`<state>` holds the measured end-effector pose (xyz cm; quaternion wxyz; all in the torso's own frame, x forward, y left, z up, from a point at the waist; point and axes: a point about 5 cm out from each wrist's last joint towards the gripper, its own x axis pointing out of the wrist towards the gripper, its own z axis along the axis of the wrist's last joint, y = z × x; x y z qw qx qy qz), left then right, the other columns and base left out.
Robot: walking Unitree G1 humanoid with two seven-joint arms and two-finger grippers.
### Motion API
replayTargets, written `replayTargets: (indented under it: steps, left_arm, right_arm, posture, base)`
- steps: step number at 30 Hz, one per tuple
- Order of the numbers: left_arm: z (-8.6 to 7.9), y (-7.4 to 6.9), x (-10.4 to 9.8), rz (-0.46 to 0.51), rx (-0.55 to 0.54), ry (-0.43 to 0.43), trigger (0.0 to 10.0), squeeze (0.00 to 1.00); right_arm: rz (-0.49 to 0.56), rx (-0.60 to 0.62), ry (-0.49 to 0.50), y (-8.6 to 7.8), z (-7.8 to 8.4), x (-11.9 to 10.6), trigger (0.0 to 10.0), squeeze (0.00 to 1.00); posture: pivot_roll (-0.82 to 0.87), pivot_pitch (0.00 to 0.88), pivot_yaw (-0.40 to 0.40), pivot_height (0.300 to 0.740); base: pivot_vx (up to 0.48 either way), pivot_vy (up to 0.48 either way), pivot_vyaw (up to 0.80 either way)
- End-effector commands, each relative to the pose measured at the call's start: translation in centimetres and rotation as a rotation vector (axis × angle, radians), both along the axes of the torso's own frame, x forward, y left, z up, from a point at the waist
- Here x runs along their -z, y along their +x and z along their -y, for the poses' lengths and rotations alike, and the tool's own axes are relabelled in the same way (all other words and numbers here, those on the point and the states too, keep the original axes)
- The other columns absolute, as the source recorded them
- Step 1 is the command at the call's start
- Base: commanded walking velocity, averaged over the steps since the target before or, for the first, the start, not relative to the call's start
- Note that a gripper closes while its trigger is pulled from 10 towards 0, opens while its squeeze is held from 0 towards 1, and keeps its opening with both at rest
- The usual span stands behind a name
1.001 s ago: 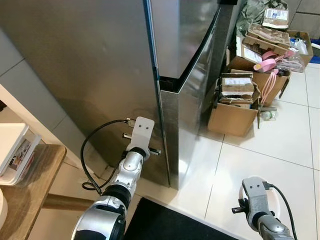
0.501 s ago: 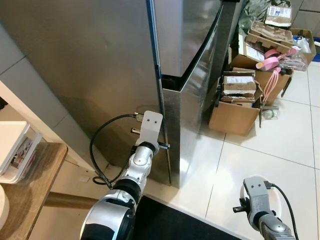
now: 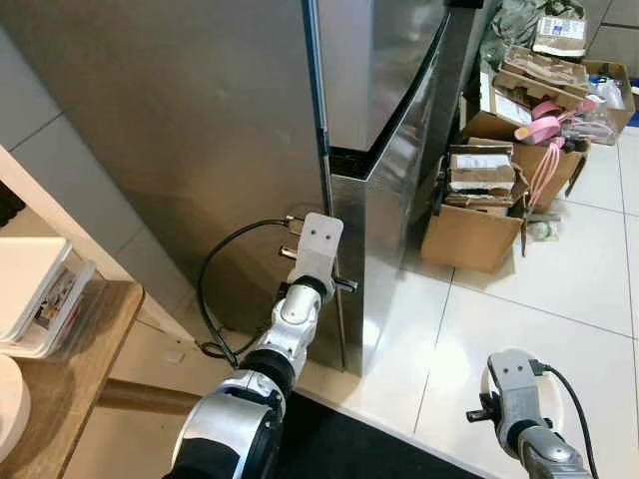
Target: Restocking fridge
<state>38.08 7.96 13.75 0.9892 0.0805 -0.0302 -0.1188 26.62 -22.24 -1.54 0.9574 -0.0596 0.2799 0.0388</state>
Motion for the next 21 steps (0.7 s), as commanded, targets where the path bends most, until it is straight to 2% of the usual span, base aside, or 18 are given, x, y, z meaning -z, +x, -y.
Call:
replayTargets:
  steps: [1,7,21]
  left_arm:
    - [-1.0,0.4,0.0,-0.020,-0.030,0.027,10.0,0.00]
    - [-1.6,0.9,-1.1,-0.008,-0.056,0.009,10.0,0.00]
    - [-1.0,1.1,-1.2,-0.056,-0.015,-0.031,10.0,0.00]
  right_arm:
    - [0.004,0.013,-0.004,-0.1,0.2,0.0,10.0,0.00]
    - [0.008,0.018,-0.005,-0.1,0.3,0.0,10.0,0.00]
    - [0.020,0.022,-0.008,0.1,0.3,-0.2,10.0,0.00]
  posture:
    - [0.01,0.215,0.083,0.740]
    - [0.01,0.214,0.089,0.740]
    - [0.00,0.211,0.093,0.740]
  base:
    - [0.000,0.000,0.00]
    - [0.000,0.000,0.00]
    - [0.000,0.000,0.00]
